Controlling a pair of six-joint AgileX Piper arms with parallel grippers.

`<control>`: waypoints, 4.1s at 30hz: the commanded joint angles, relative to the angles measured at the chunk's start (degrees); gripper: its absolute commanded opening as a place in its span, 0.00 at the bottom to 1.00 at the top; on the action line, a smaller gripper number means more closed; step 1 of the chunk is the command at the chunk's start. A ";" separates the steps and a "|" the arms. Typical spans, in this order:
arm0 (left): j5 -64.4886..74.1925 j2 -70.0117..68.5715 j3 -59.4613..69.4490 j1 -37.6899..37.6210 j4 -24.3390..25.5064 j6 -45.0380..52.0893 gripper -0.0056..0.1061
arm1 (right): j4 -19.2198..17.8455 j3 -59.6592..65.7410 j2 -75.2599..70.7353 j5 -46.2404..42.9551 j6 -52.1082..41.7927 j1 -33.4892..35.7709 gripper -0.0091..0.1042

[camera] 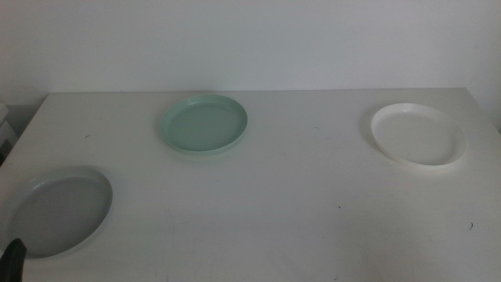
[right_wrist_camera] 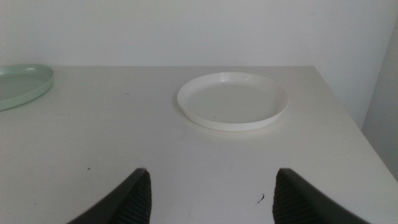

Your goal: Stack the three bowls on top of each other.

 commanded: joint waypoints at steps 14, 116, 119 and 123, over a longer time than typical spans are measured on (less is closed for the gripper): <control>-2.17 24.23 -18.85 -0.16 -0.12 -2.66 0.99 | -0.66 -0.36 -1.55 -4.05 -0.60 -0.35 0.52; 43.86 112.54 -79.84 24.50 -21.60 41.58 0.99 | -0.66 -0.36 -1.55 -4.05 -0.60 -0.35 0.52; 43.86 113.29 -79.84 24.50 -21.54 41.58 0.96 | -0.66 -0.36 -1.55 -4.05 -0.60 -0.35 0.52; 44.09 114.03 -79.84 24.50 -21.54 41.58 0.80 | -0.66 -0.36 -1.55 -4.05 -0.60 -0.35 0.52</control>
